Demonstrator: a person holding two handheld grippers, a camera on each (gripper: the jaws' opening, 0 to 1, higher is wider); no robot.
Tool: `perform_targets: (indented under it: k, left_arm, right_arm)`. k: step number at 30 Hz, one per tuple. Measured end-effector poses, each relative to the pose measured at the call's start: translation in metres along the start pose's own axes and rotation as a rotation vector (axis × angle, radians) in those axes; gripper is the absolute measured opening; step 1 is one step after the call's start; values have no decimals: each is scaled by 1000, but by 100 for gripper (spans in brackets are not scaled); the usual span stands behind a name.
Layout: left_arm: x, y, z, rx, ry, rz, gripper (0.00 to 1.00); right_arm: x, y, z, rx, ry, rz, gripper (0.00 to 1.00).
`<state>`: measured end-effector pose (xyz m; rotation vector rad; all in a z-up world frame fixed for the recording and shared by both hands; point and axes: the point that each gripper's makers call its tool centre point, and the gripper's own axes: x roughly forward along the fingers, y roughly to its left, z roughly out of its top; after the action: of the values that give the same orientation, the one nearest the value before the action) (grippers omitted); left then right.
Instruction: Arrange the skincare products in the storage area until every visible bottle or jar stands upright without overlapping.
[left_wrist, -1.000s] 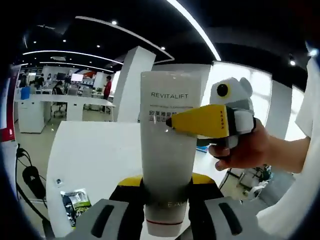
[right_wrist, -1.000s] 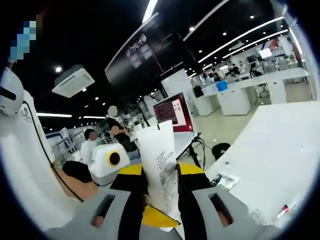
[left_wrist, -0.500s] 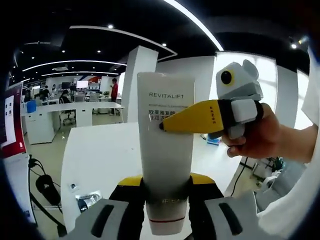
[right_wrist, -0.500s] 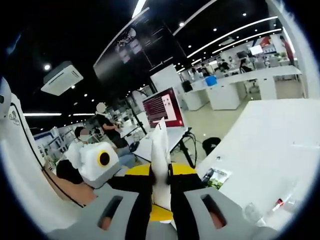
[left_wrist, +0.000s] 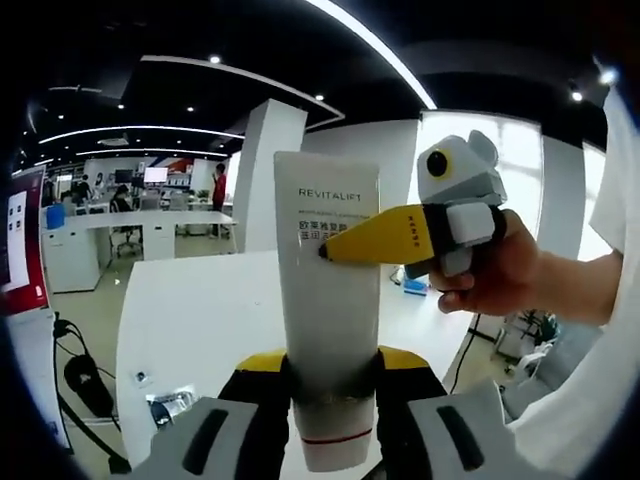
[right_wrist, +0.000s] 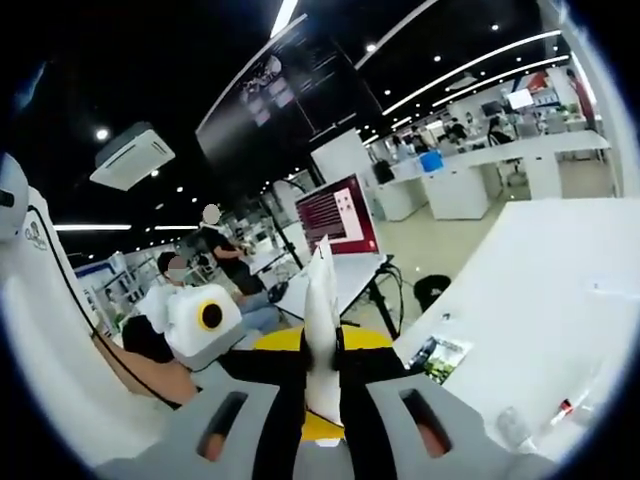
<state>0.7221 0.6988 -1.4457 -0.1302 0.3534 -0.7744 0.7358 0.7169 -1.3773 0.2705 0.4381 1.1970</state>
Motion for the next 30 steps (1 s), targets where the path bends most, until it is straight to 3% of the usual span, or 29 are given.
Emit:
perform_targets:
  k: [7, 10, 12, 15, 16, 18, 20, 22, 25, 30]
  left_arm:
    - [0, -7, -1, -10, -15, -75, 33]
    - [-2, -12, 0, -30, -23, -170, 31]
    - [-8, -20, 4, -71, -29, -276, 31]
    - [-13, -27, 13, -71, -49, -361, 32]
    - [-14, -29, 7, -79, -4, -387, 32]
    - [-13, -25, 4, -25, 12, -385, 28]
    - [-15, -31, 6, -40, 11, -429, 28]
    - [-17, -41, 11, -42, -9, -498, 27]
    - [-15, -45, 16, -52, -33, -532, 26]
    - [-6, -41, 16, -59, -14, -500, 24]
  right_arm:
    - [-4, 0, -2, -13, 22, 27, 9]
    - [-6, 5, -3, -37, 30, 78, 9]
    - [-8, 12, -8, -95, 71, 132, 9]
    - [-7, 19, -15, -143, 123, 163, 8]
    - [-6, 21, -15, -158, 116, 173, 8]
    - [-7, 25, -17, -175, 126, 206, 8]
    - [-8, 40, -13, -204, 95, 284, 8]
    - [-11, 44, -10, -188, 82, 308, 8]
    - [-13, 41, -4, -163, 47, 336, 8]
    - [-13, 34, -3, -171, 61, 321, 10]
